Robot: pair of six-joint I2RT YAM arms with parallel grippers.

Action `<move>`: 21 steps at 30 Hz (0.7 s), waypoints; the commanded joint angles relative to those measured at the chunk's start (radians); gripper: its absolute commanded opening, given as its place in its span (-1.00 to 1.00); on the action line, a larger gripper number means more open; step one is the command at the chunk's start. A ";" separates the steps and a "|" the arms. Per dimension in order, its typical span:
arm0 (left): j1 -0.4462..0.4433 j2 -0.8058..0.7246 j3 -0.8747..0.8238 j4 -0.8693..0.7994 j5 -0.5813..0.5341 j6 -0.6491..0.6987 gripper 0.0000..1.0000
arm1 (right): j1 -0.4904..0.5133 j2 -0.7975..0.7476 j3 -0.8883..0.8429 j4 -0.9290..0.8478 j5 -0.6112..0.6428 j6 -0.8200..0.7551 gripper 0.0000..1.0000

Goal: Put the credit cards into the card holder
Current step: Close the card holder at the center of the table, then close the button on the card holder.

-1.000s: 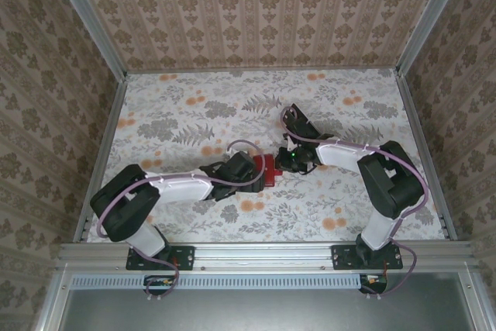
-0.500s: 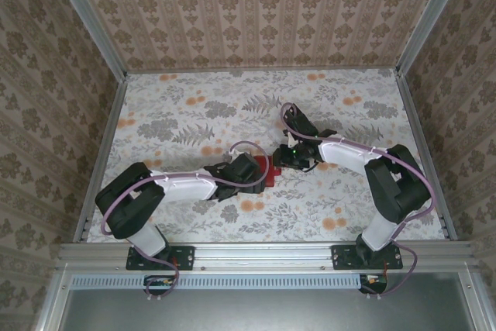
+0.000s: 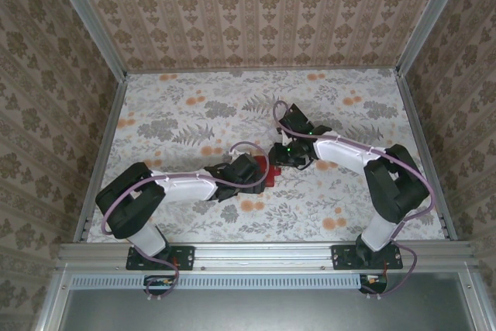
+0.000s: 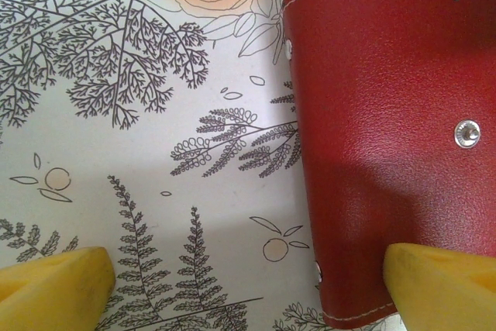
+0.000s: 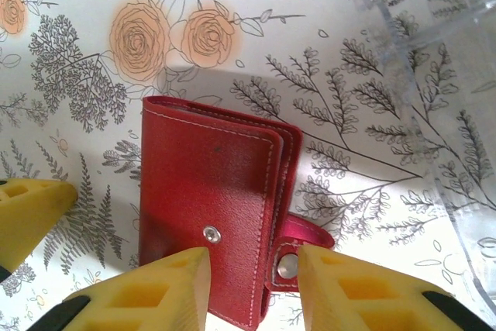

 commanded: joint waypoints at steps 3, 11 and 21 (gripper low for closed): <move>0.009 0.074 -0.045 -0.009 0.018 -0.018 1.00 | 0.016 0.055 0.053 -0.074 0.035 -0.032 -0.33; 0.010 0.083 -0.053 0.012 0.025 -0.023 0.99 | 0.032 0.078 0.070 -0.140 0.082 -0.060 -0.44; 0.009 0.094 -0.058 0.030 0.031 -0.026 1.00 | 0.035 0.067 0.064 -0.148 0.095 -0.060 -0.80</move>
